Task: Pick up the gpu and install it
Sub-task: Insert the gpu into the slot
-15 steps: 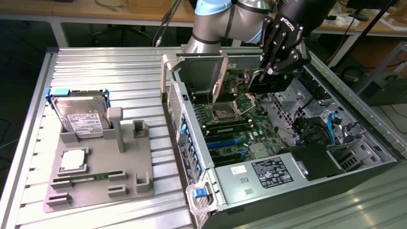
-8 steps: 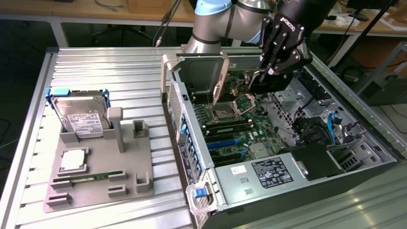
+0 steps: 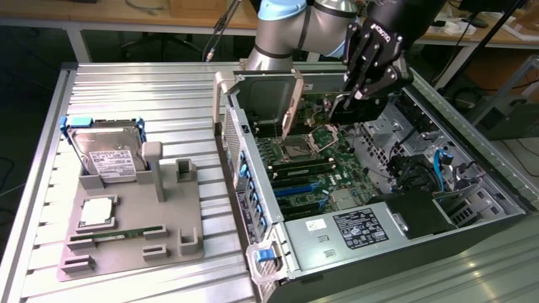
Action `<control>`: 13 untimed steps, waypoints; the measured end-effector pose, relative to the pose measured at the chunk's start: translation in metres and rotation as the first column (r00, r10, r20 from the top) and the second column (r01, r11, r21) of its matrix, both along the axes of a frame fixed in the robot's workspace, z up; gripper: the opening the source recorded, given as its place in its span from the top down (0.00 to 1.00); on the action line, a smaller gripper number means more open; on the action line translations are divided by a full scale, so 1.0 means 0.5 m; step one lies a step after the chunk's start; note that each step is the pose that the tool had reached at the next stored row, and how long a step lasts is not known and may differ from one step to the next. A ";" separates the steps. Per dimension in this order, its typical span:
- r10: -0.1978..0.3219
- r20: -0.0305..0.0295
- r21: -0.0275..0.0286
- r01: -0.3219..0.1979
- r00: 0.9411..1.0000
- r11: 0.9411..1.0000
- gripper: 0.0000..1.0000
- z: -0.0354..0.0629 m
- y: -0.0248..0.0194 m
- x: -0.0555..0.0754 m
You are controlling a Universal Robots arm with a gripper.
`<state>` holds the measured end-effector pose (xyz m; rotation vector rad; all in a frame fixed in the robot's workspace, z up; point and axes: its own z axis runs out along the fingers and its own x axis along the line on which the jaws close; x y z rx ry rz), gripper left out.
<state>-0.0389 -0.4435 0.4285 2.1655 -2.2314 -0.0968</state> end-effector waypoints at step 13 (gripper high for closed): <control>0.000 0.000 0.000 0.000 1.000 1.000 0.73 -0.009 0.0001 0.000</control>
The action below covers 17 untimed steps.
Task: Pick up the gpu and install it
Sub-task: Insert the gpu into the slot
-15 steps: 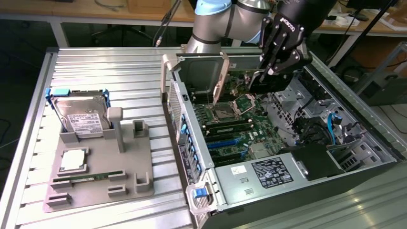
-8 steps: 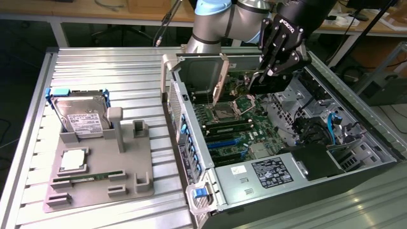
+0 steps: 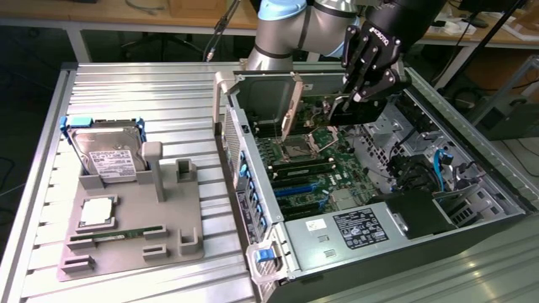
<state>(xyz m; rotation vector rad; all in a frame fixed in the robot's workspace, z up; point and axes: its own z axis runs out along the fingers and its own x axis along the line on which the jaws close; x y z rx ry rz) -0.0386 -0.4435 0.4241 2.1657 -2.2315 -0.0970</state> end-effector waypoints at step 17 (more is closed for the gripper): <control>0.000 0.000 0.000 0.000 1.000 1.000 0.73 -0.013 0.0000 0.001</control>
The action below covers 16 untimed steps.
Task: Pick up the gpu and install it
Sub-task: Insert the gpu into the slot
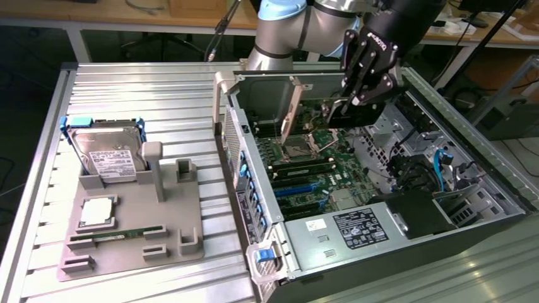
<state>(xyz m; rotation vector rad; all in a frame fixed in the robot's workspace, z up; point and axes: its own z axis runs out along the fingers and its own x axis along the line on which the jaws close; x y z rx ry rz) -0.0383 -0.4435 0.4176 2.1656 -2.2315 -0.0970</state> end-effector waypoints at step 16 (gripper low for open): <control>0.000 0.000 0.000 0.000 1.000 1.000 0.73 -0.007 0.0000 0.000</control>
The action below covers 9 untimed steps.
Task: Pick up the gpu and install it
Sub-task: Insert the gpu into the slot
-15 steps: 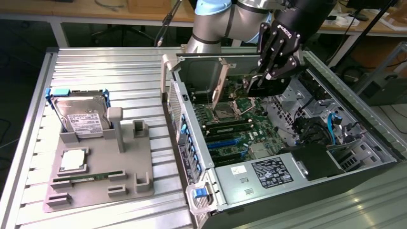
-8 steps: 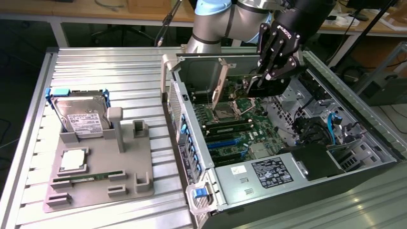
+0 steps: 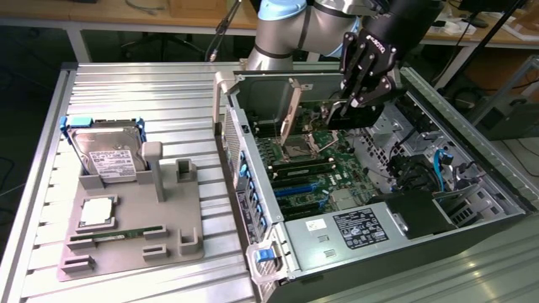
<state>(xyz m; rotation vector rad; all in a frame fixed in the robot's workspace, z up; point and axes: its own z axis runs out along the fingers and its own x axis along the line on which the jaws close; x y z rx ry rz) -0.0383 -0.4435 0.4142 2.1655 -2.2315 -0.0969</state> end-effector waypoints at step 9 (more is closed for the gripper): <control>0.000 0.000 0.000 0.000 1.000 1.000 0.73 -0.005 0.0000 0.000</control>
